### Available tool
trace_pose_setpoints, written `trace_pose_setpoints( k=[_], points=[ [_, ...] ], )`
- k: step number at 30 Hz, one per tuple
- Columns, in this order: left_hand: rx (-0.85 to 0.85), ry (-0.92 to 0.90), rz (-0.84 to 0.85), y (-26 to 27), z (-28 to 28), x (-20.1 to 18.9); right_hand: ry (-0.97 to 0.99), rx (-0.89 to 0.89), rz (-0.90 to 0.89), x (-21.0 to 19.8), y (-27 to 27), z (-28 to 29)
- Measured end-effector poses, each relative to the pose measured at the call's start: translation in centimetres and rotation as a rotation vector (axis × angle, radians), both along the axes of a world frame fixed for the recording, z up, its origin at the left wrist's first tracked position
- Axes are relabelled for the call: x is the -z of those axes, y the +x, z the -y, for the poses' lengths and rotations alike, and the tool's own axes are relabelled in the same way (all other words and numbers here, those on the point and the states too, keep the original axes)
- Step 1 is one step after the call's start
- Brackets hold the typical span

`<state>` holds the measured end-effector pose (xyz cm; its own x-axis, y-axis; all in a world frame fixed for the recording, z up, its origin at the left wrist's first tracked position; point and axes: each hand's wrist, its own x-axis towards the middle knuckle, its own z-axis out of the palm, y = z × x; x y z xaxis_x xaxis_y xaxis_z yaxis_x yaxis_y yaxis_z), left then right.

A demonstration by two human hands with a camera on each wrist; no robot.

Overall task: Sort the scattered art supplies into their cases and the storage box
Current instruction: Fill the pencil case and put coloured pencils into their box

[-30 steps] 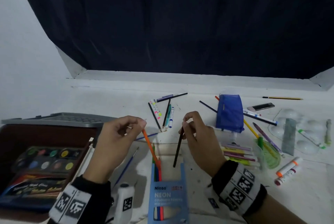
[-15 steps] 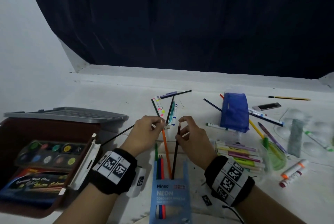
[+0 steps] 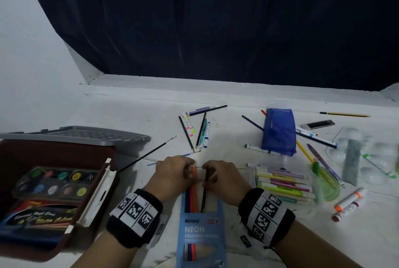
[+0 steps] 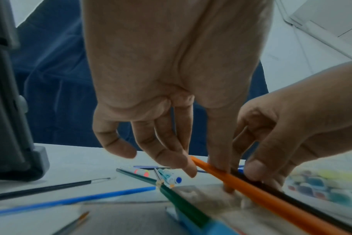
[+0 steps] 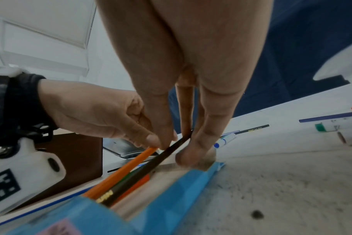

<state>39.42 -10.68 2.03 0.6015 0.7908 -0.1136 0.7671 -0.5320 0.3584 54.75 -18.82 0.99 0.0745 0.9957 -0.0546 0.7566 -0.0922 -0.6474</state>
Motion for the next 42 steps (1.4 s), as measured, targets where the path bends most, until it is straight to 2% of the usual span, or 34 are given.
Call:
trace_pose_setpoints(
  k=[6, 11, 15, 18, 20, 27, 33, 36, 39, 42],
  points=[
    [0.124, -0.010, -0.220, -1.5, 2.4, 0.9, -0.039, -0.067, 0.097, 0.3, -0.6, 0.7],
    [0.162, 0.027, -0.157, -3.5, 4.0, 0.5, -0.045, -0.164, 0.356, 1.0, -1.5, 2.0],
    [0.191, -0.002, -0.195, -5.1, 5.3, 0.5, -0.005, -0.217, 0.529, 1.4, -2.3, 3.2],
    [0.205, -0.009, -0.195, -5.4, 6.1, 0.4, -0.040, -0.275, 0.577, 1.5, -2.9, 4.0],
    [0.205, -0.008, -0.204, -5.3, 6.3, 0.3, 0.024, -0.318, 0.578, 1.8, -3.4, 4.4],
    [0.202, -0.009, -0.251, -5.0, 6.1, 1.0, -0.017, -0.392, 0.461, 2.1, -4.4, 5.8],
    [0.198, 0.005, -0.289, -4.6, 6.0, 0.4, -0.052, -0.324, 0.121, 1.6, -3.0, 6.0],
    [0.177, 0.087, -0.296, -4.4, 6.0, 0.2, -0.043, -0.312, 0.042, 0.8, -2.6, 6.8],
    [0.179, 0.080, -0.274, -3.9, 6.1, 0.0, -0.007, -0.277, -0.025, 0.3, -2.3, 7.6],
    [0.212, 0.087, -0.245, -3.8, 6.1, -0.6, 0.052, -0.166, -0.092, -0.2, -1.9, 8.4]
  ],
)
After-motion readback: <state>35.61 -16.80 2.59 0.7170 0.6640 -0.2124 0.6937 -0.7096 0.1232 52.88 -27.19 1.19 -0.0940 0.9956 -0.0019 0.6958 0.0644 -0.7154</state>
